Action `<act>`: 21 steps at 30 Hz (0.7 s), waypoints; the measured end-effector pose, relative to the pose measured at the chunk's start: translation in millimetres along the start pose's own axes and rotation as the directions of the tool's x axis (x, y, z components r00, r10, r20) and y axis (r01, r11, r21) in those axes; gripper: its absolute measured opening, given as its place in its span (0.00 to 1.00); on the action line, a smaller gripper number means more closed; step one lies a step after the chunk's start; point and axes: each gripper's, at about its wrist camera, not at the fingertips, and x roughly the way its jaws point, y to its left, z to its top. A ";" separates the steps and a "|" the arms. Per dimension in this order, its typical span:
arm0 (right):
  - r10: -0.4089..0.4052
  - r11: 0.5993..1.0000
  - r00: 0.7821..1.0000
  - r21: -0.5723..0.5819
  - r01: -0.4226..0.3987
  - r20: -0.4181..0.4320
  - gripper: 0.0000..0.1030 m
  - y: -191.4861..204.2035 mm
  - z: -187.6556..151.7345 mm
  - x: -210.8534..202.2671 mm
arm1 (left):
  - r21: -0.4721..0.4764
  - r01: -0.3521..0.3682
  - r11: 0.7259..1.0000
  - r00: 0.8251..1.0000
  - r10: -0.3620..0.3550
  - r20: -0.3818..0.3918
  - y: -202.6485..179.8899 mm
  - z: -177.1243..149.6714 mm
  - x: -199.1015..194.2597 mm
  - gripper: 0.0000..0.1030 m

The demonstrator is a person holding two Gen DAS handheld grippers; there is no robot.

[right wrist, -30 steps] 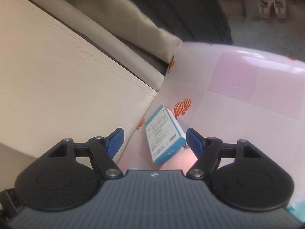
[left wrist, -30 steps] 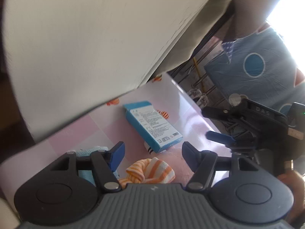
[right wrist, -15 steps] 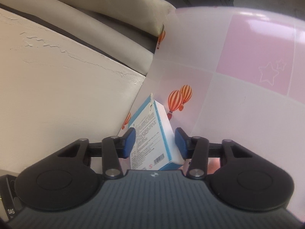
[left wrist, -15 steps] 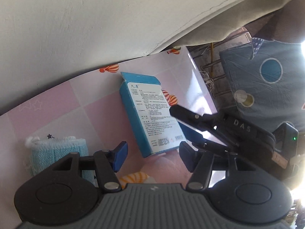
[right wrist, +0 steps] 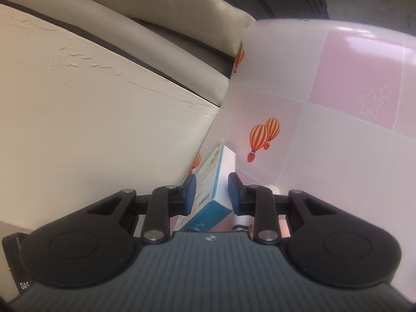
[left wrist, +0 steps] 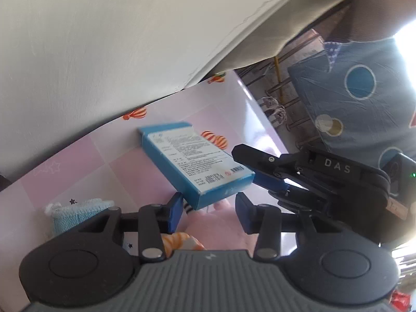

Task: Organize soft objects

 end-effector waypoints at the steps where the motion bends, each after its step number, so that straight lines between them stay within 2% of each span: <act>1: 0.002 1.000 1.000 0.000 -0.002 0.007 0.25 2.8 -1.9 -6.4 | 0.015 0.006 1.000 1.000 -0.006 0.003 -3.8 -1.7 -5.4 0.43; 5: 0.025 1.000 0.998 -0.001 -0.025 0.049 0.25 13.8 -14.2 -41.3 | 0.070 0.046 0.996 0.999 -0.047 0.003 -20.6 -12.5 -30.4 0.39; 6: 0.028 1.000 0.998 -0.003 -0.028 0.061 0.24 16.7 -18.3 -52.5 | 0.079 0.072 0.994 0.997 -0.072 -0.001 -24.5 -15.7 -36.4 0.29; 7: 0.031 1.000 0.997 -0.003 -0.031 0.070 0.20 18.6 -22.9 -63.5 | 0.089 0.114 0.989 0.993 -0.113 -0.018 -29.5 -19.5 -42.2 0.24; 9: 0.062 0.998 0.996 0.015 -0.063 0.067 0.17 22.3 -35.5 -82.9 | 0.123 0.166 0.978 0.986 -0.162 -0.042 -43.2 -29.9 -56.7 0.24; 11: 0.035 0.999 0.995 -0.017 -0.034 0.090 0.17 31.1 -51.4 -103.8 | 0.195 0.175 0.965 0.984 -0.172 -0.037 -59.5 -44.3 -71.2 0.24; 14: 0.002 1.000 0.992 -0.014 0.000 0.128 0.17 33.1 -72.2 -136.5 | 0.239 0.195 0.951 0.981 -0.192 -0.038 -68.3 -58.9 -89.3 0.24; 17: -0.020 1.000 0.984 0.010 0.018 0.177 0.17 26.8 -87.1 -168.9 | 0.254 0.166 0.953 0.985 -0.174 0.010 -61.4 -61.8 -107.0 0.24; 21: -0.039 0.999 0.974 0.021 0.035 0.224 0.19 23.5 -97.9 -200.0 | 0.275 0.091 0.957 0.988 -0.120 0.092 -44.5 -56.8 -125.5 0.28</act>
